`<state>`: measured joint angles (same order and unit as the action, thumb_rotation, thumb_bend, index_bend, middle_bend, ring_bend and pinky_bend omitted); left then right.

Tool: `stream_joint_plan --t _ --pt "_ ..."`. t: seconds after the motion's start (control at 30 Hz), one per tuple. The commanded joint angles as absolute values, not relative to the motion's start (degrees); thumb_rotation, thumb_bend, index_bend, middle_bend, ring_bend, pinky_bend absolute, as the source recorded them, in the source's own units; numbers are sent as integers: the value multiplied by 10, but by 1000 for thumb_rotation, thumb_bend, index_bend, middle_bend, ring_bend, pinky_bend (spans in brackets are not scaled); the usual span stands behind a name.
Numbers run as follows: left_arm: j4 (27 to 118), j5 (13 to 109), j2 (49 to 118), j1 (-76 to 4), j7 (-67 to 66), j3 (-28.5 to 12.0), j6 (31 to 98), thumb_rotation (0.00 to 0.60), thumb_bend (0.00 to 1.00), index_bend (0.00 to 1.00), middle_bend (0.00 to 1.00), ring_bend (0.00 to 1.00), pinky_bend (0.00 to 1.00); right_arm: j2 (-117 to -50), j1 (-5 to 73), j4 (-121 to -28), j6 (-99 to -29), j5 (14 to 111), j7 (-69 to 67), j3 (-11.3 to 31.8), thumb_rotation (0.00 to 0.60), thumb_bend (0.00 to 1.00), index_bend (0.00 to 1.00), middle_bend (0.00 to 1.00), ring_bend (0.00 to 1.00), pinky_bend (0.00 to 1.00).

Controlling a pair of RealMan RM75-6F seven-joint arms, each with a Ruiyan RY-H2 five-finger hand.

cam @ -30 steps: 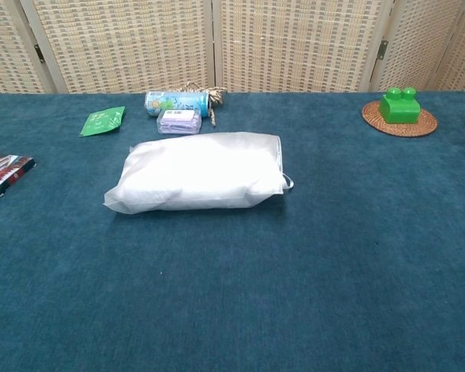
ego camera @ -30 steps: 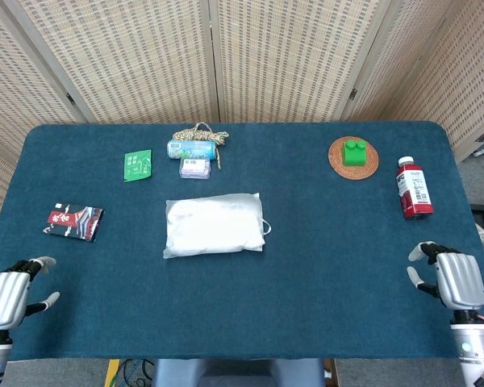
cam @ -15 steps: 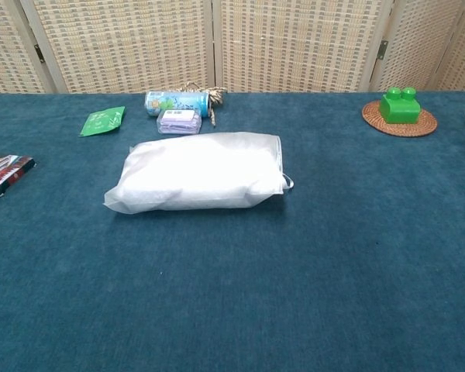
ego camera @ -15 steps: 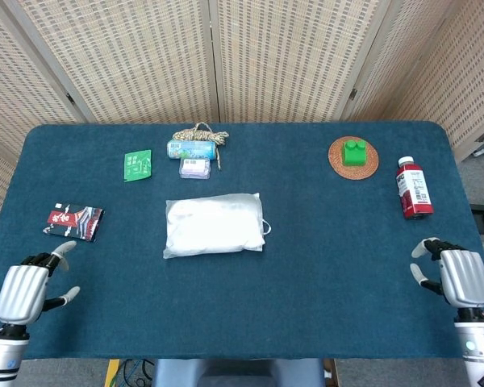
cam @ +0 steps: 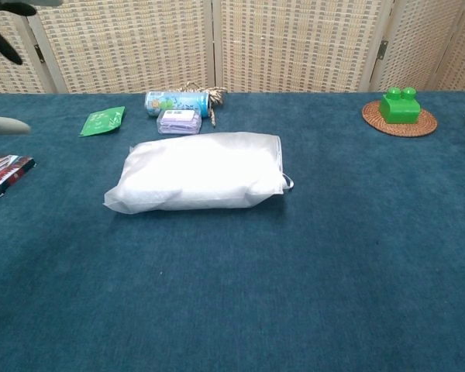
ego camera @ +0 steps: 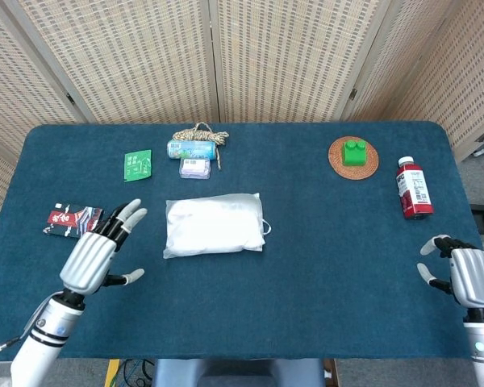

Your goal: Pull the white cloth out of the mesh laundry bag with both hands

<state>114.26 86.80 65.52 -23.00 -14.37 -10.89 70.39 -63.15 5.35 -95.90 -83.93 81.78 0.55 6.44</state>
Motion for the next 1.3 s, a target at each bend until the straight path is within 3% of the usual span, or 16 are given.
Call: stream_joint_plan --t 0.03,0.5,0.87,1.3 --pt "1155 816 685 -286 -208 -141 652 600 0 0 0 0 115 -630 52 -959 -841 819 4 63 600 198 527 476 500 572" --pt "1105 611 779 -434 -314 -173 539 600 0 0 0 0 63 -618 51 -962 -844 816 -2 68 600 186 527 475 500 562" --pt "1068 458 822 -521 -371 -170 534 600 0 0 0 0 48 -615 64 -968 -833 821 7 72 600 162 527 476 500 559" --pt "980 360 872 -599 -389 -164 534 600 0 0 0 0 46 -617 68 -967 -823 819 9 69 600 163 527 476 500 558"
